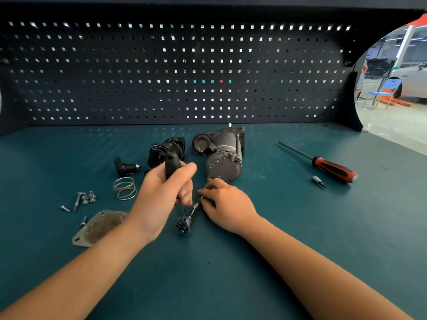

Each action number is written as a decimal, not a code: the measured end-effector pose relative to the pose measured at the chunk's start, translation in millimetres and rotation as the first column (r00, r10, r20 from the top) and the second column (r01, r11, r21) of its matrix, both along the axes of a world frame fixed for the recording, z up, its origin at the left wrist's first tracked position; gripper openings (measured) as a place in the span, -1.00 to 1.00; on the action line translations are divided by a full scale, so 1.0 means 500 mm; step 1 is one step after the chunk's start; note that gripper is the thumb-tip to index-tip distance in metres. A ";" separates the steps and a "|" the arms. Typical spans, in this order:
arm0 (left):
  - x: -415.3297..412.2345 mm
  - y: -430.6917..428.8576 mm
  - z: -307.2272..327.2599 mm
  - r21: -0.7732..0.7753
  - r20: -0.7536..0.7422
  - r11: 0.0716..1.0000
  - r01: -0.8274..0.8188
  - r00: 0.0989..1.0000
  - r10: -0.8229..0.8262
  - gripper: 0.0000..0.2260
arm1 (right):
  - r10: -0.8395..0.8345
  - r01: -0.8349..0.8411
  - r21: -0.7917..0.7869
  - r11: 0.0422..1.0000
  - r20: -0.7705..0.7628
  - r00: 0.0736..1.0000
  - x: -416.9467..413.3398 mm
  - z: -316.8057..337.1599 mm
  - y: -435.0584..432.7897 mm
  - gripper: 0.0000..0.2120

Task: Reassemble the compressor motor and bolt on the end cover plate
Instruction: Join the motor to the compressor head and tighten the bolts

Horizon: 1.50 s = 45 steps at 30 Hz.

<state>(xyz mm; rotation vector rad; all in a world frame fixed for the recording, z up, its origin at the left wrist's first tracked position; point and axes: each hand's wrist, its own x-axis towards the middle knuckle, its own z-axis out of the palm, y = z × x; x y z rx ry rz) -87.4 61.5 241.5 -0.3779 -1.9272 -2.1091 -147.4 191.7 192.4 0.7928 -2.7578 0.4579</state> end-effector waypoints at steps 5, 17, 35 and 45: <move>-0.005 0.014 -0.002 -0.088 -0.041 0.995 -0.045 0.998 0.041 -0.73 | 0.096 -0.098 0.104 0.990 0.023 0.995 -0.005 -0.001 0.001 -0.56; -0.011 -0.084 -0.023 -0.125 0.215 0.946 -0.299 0.923 0.320 -0.67 | 0.087 -0.117 0.140 0.983 0.207 0.975 -0.006 -0.005 0.006 -0.50; -0.018 -0.045 -0.013 0.091 0.066 0.944 -0.318 0.947 0.313 -0.74 | 0.134 -0.161 0.141 0.977 0.187 0.973 -0.001 -0.015 0.010 -0.47; -0.005 -0.007 -0.016 0.309 0.096 0.914 -0.263 0.965 0.245 -0.68 | 0.139 -0.163 0.099 0.982 0.212 0.967 0.000 -0.015 0.010 -0.48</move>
